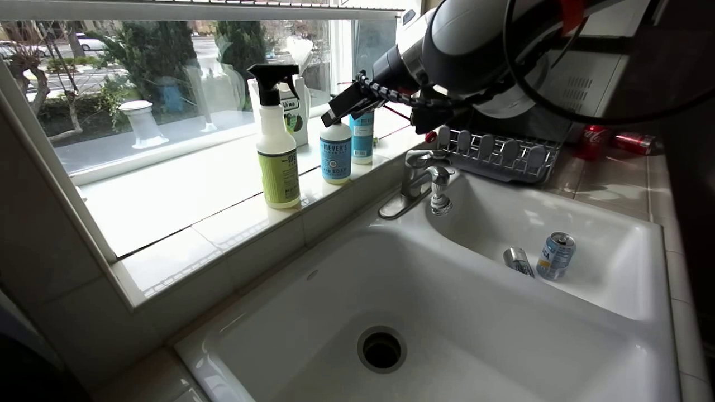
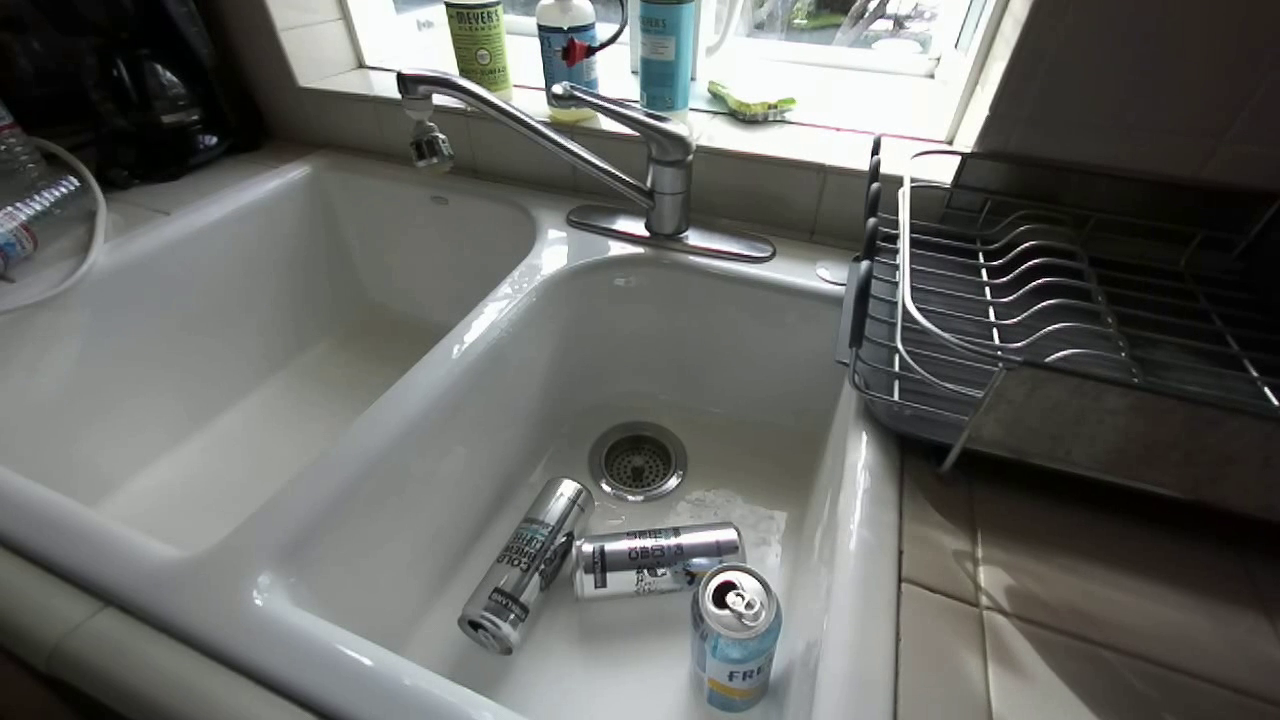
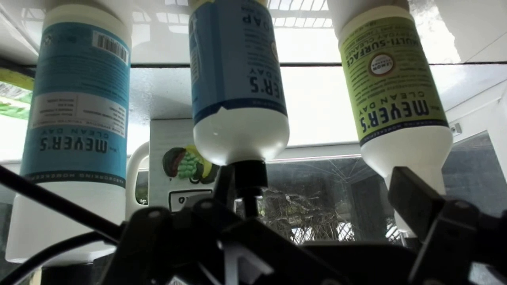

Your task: Put the bottle on the top shelf

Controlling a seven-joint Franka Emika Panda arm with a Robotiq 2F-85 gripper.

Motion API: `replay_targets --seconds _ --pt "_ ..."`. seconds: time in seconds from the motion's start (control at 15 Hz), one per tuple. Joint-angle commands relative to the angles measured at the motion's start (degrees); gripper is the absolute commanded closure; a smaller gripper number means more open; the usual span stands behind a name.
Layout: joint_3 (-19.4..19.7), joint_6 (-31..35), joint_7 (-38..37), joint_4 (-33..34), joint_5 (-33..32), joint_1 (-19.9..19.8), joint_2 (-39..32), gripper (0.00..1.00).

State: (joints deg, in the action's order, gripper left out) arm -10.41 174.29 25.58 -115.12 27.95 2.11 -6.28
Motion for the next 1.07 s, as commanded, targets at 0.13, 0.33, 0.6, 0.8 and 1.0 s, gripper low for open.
replay_targets --seconds 0.13,0.33,0.6,0.8,1.0 --pt "-1.1 1.3 4.0 1.1 3.6 -1.1 -1.5 0.00" --pt "-1.1 1.4 4.7 2.4 3.7 -1.2 -2.8 0.00" --pt "-1.0 2.1 4.6 4.2 3.3 -1.1 -5.0 0.00" --pt "-0.9 3.7 4.5 5.3 2.7 -1.1 -6.5 0.00" --pt "-0.8 5.8 4.2 6.3 2.3 -1.0 -8.0 0.00"
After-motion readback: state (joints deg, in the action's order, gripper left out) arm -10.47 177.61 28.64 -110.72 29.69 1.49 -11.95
